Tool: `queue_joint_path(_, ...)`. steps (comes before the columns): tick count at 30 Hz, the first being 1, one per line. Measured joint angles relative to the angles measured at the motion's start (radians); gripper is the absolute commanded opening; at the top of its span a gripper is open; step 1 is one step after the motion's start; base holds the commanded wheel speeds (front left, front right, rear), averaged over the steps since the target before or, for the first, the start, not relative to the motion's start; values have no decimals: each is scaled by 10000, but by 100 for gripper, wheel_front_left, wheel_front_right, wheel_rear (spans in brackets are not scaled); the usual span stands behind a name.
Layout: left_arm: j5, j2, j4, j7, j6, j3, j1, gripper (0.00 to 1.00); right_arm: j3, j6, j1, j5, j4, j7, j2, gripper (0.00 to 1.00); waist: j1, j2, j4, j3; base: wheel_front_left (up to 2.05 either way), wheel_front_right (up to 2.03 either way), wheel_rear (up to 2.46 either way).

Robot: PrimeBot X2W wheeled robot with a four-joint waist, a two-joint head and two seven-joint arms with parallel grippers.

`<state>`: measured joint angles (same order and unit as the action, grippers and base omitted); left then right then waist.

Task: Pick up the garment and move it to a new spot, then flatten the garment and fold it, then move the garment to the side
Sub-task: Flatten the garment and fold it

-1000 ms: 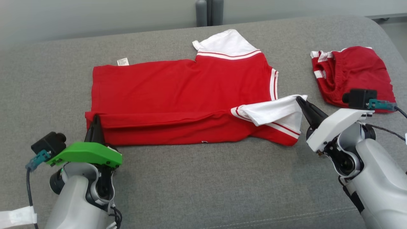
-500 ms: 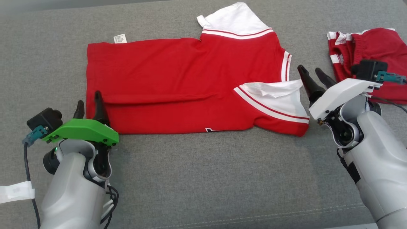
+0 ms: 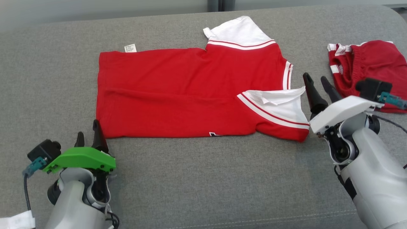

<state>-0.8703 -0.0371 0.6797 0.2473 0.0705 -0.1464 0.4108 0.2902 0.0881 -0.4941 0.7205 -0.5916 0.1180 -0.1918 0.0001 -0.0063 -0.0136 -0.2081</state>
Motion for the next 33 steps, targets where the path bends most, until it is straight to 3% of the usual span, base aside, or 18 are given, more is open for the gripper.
queue_joint_path(8,-617,44,255,-2,-357,-67,-530,100,115,88,1047,63,-17,696,460,100,0,0,-190,203,0,0,0)
queue_joint_path(14,-974,84,476,-188,-362,-138,-532,100,374,171,1590,280,-111,761,1022,100,0,0,-438,225,0,0,0)
queue_joint_path(24,-1507,73,556,-188,-332,-82,-268,100,704,257,1708,280,-211,807,1011,100,0,0,-783,-53,0,0,0)
queue_joint_path(33,-1753,71,550,-174,-272,-337,218,62,830,259,1701,514,-529,807,1185,100,0,0,-756,-360,0,0,0)
